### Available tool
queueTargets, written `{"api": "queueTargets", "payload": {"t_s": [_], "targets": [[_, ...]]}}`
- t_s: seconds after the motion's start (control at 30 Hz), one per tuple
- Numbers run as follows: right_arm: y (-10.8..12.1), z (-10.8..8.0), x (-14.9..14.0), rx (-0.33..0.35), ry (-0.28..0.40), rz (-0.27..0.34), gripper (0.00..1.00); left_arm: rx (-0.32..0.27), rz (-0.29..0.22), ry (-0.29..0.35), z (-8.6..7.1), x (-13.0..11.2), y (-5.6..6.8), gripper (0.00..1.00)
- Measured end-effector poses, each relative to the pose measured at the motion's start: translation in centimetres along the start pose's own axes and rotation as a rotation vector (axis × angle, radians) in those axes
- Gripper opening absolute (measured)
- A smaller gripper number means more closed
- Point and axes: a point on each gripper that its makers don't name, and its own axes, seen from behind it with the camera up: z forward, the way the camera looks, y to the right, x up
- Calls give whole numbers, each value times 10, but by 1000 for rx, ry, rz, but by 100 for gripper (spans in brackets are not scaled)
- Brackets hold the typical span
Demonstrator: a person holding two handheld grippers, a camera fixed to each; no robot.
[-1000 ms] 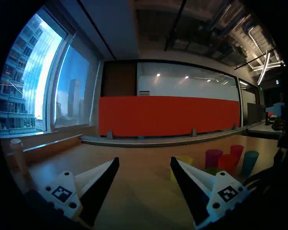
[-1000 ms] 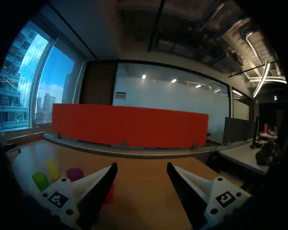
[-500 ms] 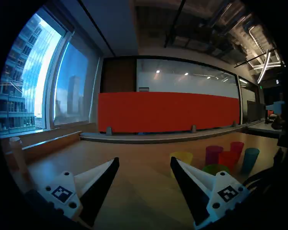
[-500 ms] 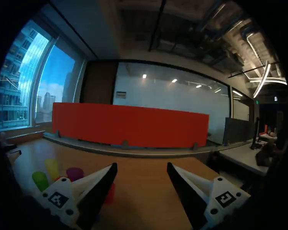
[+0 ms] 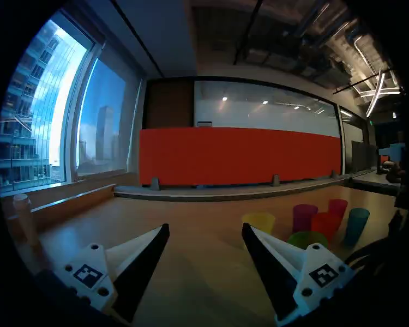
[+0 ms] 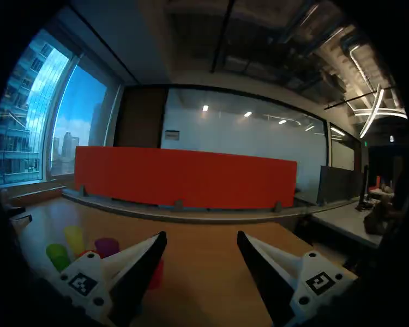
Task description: Pour water
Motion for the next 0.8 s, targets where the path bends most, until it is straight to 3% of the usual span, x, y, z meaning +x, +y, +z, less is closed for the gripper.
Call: {"api": "queueTargets", "payload": {"t_s": [0.8], "targets": [[5, 5, -6, 34, 63, -13, 100, 0, 2, -1, -1, -1, 0, 99]]}}
